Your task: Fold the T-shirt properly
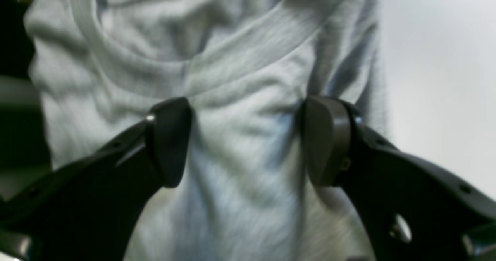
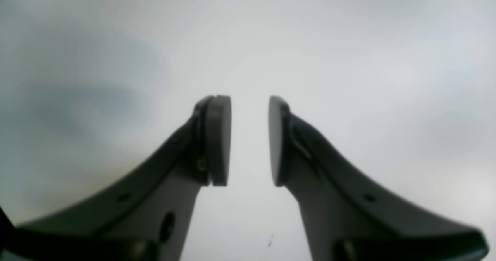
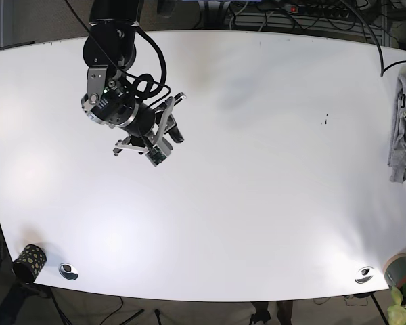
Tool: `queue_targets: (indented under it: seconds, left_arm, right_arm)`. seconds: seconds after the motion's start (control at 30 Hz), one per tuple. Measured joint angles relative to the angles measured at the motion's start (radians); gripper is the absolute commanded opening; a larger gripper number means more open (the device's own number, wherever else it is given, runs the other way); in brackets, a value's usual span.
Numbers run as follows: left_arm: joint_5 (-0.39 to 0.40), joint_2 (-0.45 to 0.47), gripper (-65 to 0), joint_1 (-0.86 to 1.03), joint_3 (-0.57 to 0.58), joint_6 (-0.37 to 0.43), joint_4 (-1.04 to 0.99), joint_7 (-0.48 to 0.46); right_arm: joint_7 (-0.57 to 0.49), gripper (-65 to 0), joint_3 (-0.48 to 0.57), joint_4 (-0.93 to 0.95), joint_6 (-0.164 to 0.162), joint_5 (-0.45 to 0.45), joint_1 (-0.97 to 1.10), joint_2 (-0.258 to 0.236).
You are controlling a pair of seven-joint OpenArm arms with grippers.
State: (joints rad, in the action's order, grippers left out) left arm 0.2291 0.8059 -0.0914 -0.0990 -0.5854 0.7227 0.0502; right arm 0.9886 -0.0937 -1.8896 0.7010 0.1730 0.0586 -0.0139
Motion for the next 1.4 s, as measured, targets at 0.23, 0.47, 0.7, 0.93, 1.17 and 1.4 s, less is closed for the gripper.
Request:
queue_targets:
  seconds: [0.23, 0.47, 0.7, 0.93, 1.17, 1.4]
  left_arm:
    - [0.006, -0.110, -26.1, 0.046, -0.043, 0.084, 0.224, -0.009]
    - [0.005, -0.215, -26.1, 0.074, -0.050, 0.186, 0.374, -0.018]
    - [-0.066, -0.360, -26.1, 0.140, -0.051, 0.273, 0.550, -0.013]
    - [-0.188, -0.563, -26.2, 0.212, -0.048, 0.268, 0.687, -0.010]
    - [-0.238, -0.713, -26.4, 0.342, -0.053, 0.281, 0.855, -0.015]
    - [-0.289, -0.825, -26.4, 0.513, -0.049, 0.273, 0.983, -0.006]
  right_arm:
    - [-0.148, -49.1, -0.062, 0.002, -0.003, -0.085, 0.003, -0.045]
    - [-0.369, -49.1, -0.059, 0.032, -0.001, -0.255, 0.003, -0.045]
    - [-0.598, -49.1, -0.180, 0.138, -0.002, -0.361, 0.008, -0.046]
    - [-0.810, -49.1, -0.237, 0.240, -0.044, -0.351, 0.045, -0.096]
    - [-0.947, -49.1, -0.280, 0.282, -0.147, -0.321, 0.178, -0.142]
    - [-0.955, -49.1, -0.331, 0.269, -0.145, -0.151, 0.327, -0.174]
